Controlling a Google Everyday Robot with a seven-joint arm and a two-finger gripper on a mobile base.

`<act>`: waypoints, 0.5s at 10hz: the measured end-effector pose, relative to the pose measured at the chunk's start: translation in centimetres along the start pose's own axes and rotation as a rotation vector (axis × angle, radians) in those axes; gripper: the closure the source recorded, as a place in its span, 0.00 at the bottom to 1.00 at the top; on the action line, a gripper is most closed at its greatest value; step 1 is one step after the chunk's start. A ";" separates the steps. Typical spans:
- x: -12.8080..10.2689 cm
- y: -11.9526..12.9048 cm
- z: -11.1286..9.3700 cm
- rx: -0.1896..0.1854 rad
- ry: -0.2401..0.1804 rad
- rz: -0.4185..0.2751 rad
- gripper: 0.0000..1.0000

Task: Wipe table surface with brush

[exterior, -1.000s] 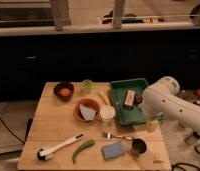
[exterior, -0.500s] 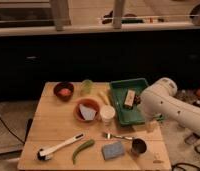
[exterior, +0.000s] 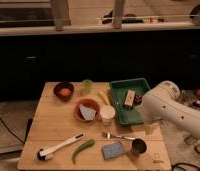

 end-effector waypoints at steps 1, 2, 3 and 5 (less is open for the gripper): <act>-1.3 -0.1 -0.7 0.021 -0.009 -0.037 0.20; -2.6 -0.1 -1.6 0.042 -0.019 -0.080 0.20; -2.9 -0.1 -1.8 0.047 -0.023 -0.091 0.20; -7.1 -0.2 -2.8 0.069 -0.055 -0.232 0.20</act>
